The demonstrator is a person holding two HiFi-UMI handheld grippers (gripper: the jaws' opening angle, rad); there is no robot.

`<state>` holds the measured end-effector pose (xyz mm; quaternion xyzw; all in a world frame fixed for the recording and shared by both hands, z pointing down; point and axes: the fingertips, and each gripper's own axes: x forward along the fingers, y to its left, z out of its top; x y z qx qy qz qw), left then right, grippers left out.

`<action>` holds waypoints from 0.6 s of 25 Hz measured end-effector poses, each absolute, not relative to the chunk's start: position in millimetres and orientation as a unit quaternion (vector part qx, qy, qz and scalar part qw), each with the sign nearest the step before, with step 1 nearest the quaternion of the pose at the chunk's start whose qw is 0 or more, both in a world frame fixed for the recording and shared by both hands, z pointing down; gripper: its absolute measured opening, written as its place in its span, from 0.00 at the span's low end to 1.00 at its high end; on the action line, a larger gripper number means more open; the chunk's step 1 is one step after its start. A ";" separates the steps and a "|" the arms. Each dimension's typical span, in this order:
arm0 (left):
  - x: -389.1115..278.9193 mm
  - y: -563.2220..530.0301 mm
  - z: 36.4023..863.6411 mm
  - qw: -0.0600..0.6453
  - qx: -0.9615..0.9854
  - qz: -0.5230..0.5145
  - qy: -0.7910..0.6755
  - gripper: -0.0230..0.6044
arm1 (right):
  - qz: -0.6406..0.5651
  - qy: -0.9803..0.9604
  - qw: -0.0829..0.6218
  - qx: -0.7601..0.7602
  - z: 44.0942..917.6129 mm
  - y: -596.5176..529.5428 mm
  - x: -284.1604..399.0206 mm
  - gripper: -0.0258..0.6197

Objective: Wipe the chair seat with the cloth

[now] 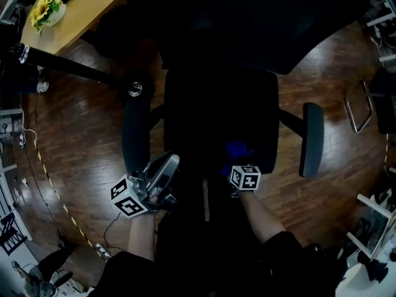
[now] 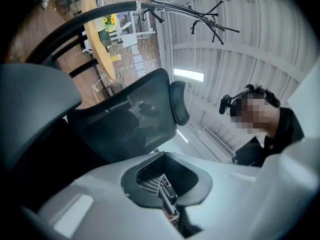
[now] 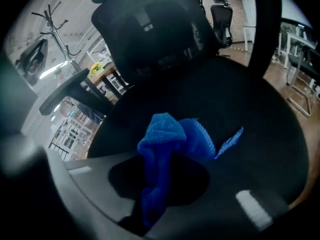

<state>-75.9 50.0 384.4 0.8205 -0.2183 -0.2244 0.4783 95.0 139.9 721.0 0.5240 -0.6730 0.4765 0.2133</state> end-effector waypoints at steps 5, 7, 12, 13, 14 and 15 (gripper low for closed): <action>-48.8 47.4 384.9 0.483 0.826 -0.214 -0.198 0.02 | 0.464 -0.631 0.209 0.585 704.1 154.8 194.9 0.13; -37.0 46.6 384.4 0.484 0.828 -0.210 -0.189 0.02 | 0.458 -0.621 0.207 0.601 696.5 159.9 224.6 0.13; -18.8 45.6 385.3 0.484 0.832 -0.203 -0.178 0.02 | 0.461 -0.616 0.203 0.606 697.2 162.9 242.8 0.13; -17.3 45.7 386.1 0.484 0.833 -0.202 -0.178 0.02 | 0.465 -0.613 0.199 0.608 698.3 162.3 243.1 0.13; -17.0 44.9 386.6 0.482 0.834 -0.200 -0.178 0.02 | 0.470 -0.609 0.192 0.609 699.0 160.2 242.9 0.13; -17.8 43.3 386.0 0.480 0.835 -0.198 -0.179 0.02 | 0.475 -0.609 0.184 0.608 698.5 156.6 240.8 0.13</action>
